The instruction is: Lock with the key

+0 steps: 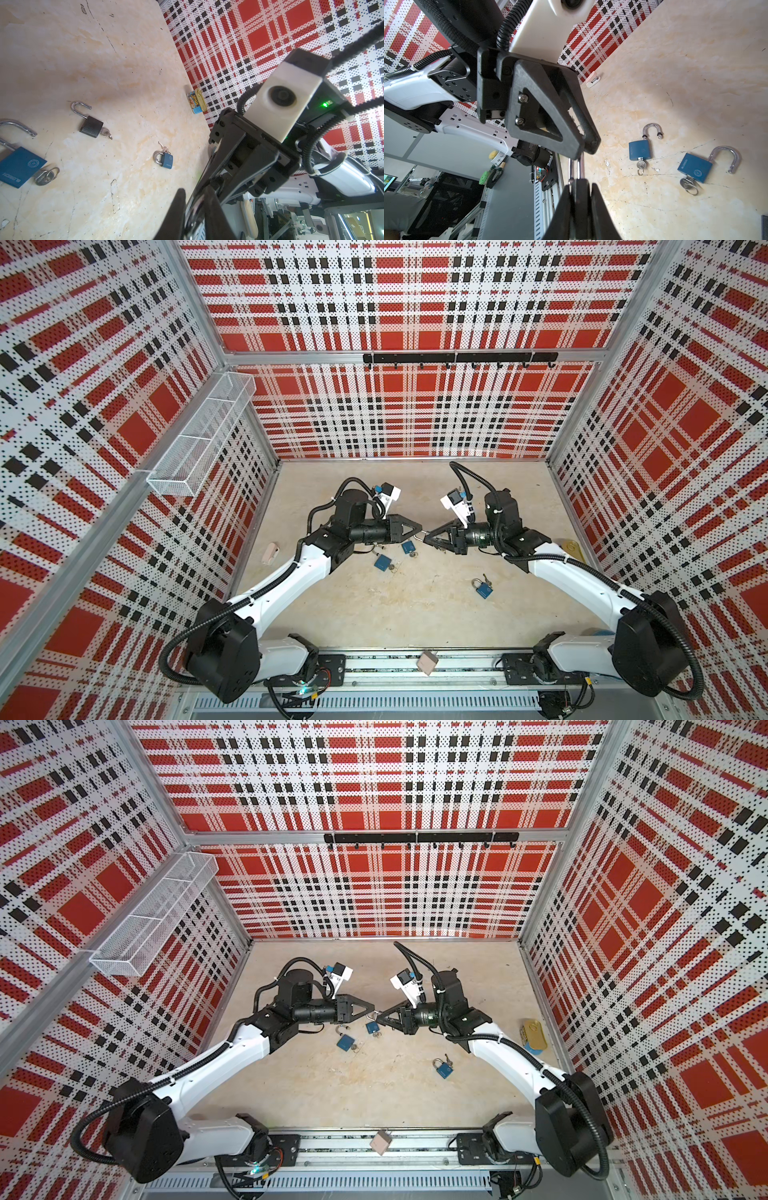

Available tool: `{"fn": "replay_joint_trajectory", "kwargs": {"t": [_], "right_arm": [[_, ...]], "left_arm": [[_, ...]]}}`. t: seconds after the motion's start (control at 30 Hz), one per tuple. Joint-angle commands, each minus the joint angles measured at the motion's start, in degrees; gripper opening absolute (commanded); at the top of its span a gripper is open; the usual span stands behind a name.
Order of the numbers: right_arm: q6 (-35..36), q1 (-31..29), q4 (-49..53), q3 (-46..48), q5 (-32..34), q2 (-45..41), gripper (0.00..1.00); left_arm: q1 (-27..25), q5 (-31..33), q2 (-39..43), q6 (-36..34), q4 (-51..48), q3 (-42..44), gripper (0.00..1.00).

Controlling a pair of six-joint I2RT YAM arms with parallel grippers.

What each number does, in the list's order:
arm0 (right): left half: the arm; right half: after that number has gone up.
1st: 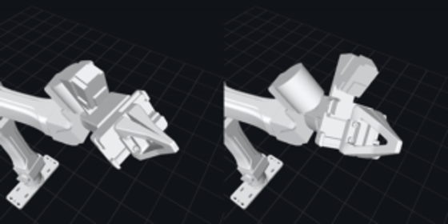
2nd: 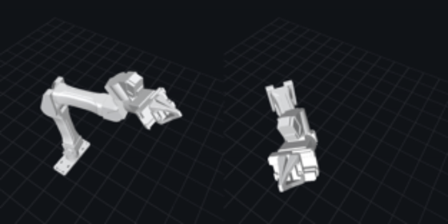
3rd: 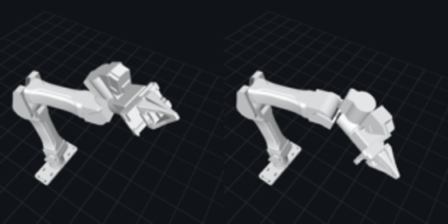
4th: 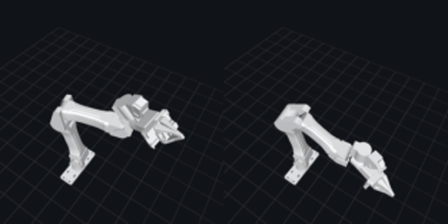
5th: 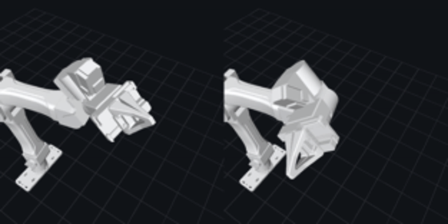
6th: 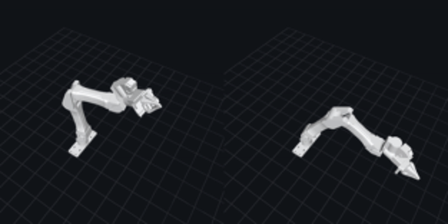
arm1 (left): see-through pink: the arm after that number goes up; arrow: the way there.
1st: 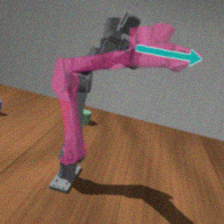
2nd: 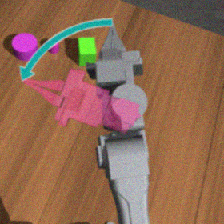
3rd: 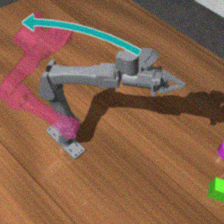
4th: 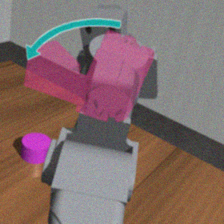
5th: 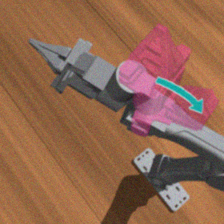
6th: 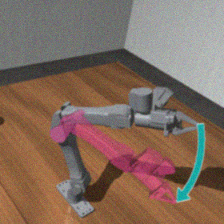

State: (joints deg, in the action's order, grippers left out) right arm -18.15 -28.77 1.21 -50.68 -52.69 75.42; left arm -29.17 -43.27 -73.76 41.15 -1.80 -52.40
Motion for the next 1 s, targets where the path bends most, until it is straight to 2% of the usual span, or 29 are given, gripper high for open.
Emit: {"fn": "replay_joint_trajectory", "kwargs": {"t": [0.0,0.63,0.97], "right_arm": [[-0.3,0.0,-3.7,-1.9,-2.0,0.3,0.00],[-2.3,0.1,-4.5,-2.5,-4.3,0.5,0.00],[-6.4,0.1,-8.6,-2.3,-7.4,0.9,0.00]], "left_arm": [[0.6,-1.4,1.8,0.4,1.3,0.8,0.21],[1.1,-2.7,3.5,0.7,1.6,2.7,0.17],[1.1,-3.1,3.9,0.3,1.8,3.3,0.02]]}}
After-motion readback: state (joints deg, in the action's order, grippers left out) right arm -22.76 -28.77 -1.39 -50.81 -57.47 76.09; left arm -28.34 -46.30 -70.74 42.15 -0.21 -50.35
